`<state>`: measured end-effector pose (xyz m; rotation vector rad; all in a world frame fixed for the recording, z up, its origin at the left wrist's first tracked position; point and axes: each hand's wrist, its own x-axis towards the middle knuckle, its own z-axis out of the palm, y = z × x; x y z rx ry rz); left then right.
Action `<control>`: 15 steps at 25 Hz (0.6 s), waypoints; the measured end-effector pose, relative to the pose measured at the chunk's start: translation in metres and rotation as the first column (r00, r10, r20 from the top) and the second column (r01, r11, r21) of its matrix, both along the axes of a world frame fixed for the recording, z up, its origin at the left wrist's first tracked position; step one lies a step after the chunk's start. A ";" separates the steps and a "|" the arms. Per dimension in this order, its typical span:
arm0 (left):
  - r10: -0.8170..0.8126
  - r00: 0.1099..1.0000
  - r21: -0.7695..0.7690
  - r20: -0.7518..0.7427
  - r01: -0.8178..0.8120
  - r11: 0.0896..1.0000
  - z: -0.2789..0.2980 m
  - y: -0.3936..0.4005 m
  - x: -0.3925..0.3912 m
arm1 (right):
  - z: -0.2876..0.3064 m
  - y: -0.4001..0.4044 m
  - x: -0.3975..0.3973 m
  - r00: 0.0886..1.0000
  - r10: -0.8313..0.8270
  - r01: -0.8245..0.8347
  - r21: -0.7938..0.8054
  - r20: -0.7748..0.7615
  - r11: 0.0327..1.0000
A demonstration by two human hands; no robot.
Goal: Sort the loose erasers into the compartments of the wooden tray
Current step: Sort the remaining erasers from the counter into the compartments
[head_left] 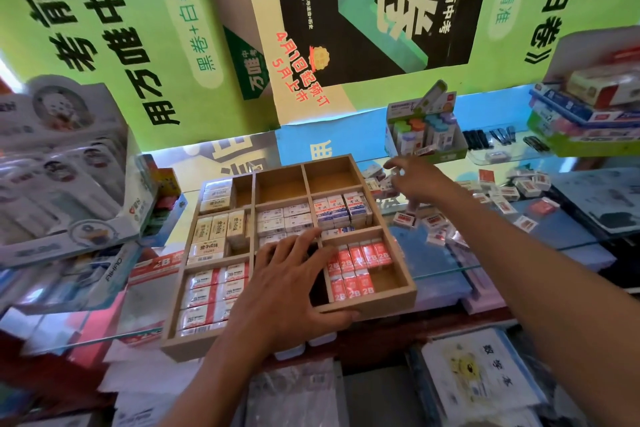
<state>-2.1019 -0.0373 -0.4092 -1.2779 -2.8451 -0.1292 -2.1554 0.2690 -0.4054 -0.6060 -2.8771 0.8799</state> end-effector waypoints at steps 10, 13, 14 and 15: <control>0.023 1.000 -0.039 0.015 -0.022 0.999 0.003 0.001 0.002 | -0.006 0.012 0.001 0.991 0.109 -0.127 0.255 0.082 0.959; 0.028 0.999 -0.051 0.027 -0.027 0.998 0.006 0.002 0.004 | -0.016 0.017 0.004 0.997 0.017 0.002 0.239 -0.078 0.971; 0.030 0.999 -0.057 0.032 -0.028 0.998 0.007 0.002 0.004 | -0.016 0.019 0.007 0.991 -0.030 0.055 0.191 -0.133 0.980; 0.031 0.999 -0.055 0.038 -0.029 0.998 0.007 0.001 0.004 | -0.014 0.019 0.011 0.980 -0.079 0.106 0.144 -0.181 0.984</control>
